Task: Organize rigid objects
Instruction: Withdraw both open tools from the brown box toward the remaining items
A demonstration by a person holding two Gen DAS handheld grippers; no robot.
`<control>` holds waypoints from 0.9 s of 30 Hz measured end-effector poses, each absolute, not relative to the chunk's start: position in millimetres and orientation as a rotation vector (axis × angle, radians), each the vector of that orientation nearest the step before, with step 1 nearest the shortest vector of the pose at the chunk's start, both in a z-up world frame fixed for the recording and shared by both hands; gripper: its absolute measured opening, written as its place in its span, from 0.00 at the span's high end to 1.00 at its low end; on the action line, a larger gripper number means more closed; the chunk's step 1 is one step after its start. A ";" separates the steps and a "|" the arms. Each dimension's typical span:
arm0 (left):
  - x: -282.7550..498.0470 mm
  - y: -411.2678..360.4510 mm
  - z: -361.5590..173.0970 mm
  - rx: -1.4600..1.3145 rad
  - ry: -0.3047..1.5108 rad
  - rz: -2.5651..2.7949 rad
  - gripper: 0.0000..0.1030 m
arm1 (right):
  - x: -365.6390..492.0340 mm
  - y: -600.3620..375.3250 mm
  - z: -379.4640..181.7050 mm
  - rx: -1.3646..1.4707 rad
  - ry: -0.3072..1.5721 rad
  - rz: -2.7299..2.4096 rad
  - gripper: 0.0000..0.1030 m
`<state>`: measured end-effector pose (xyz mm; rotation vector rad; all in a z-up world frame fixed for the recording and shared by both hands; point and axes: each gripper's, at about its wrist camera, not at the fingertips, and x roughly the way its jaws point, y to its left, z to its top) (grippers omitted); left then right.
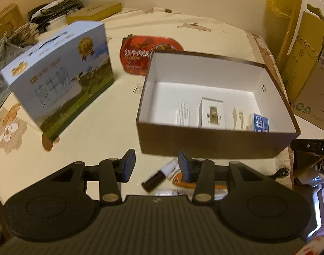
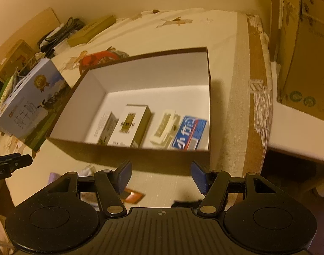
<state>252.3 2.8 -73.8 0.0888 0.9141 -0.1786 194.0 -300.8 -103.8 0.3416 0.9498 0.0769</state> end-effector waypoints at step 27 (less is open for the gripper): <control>177.1 40.7 -119.3 0.019 1.043 -0.022 0.62 | 146.9 -290.8 -150.1 0.399 1.084 0.066 0.43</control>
